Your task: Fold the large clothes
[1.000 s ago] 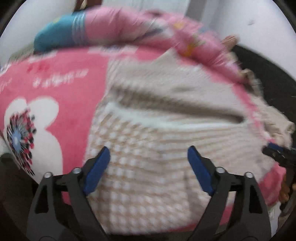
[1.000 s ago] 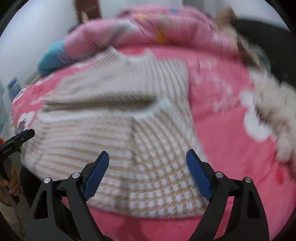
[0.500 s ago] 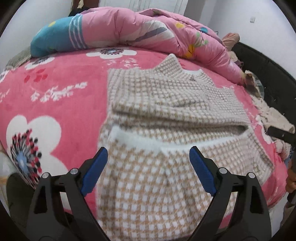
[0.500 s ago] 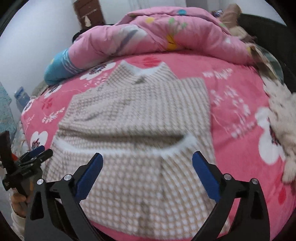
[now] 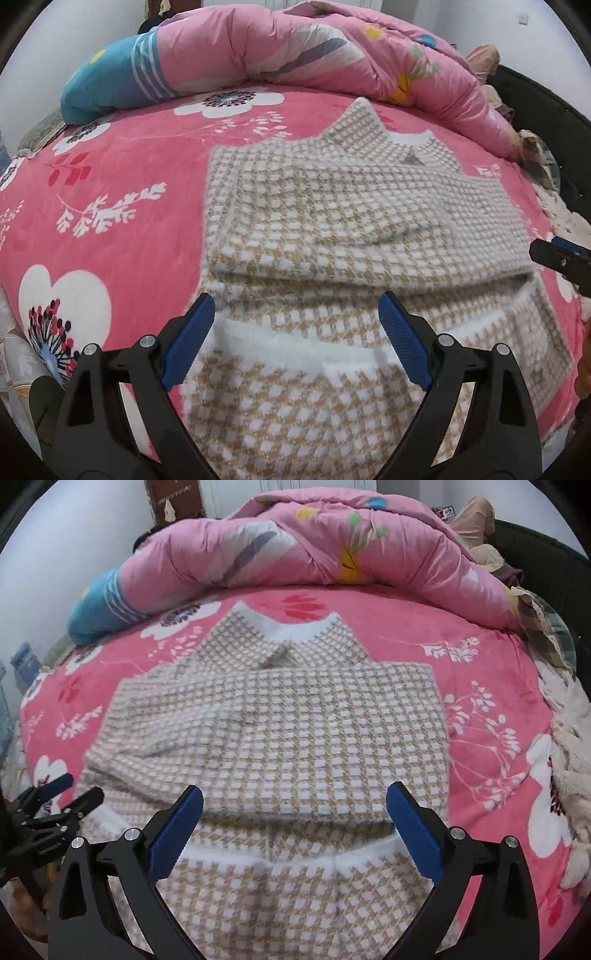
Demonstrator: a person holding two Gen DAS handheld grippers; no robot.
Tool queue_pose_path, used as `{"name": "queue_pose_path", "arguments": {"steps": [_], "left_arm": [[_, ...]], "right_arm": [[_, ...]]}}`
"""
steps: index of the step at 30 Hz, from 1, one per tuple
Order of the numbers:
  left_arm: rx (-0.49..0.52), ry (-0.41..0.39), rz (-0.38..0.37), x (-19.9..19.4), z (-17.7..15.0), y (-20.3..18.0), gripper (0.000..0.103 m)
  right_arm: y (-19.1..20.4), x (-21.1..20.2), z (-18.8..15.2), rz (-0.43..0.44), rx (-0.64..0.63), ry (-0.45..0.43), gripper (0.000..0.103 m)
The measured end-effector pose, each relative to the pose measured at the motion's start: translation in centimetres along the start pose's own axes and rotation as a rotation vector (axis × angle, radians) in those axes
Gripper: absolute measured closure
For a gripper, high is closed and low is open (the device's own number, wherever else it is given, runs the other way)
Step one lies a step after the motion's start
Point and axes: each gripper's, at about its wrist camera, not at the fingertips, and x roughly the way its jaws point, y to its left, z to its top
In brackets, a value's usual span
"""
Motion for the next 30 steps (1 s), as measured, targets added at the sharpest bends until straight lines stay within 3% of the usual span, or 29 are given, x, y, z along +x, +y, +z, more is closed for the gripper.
{"name": "queue_pose_path", "arguments": {"steps": [20,30], "left_arm": [[-0.022,0.038,0.056,2.4,1.2,-0.1,0.016],[-0.02,0.033,0.063,2.8,1.7,-0.4,0.016]], "right_arm": [[0.3,2.9,0.9,-0.081,-0.07,0.01,0.007],[0.1,5.4,2.1,-0.067,-0.093,0.018,0.007]]}}
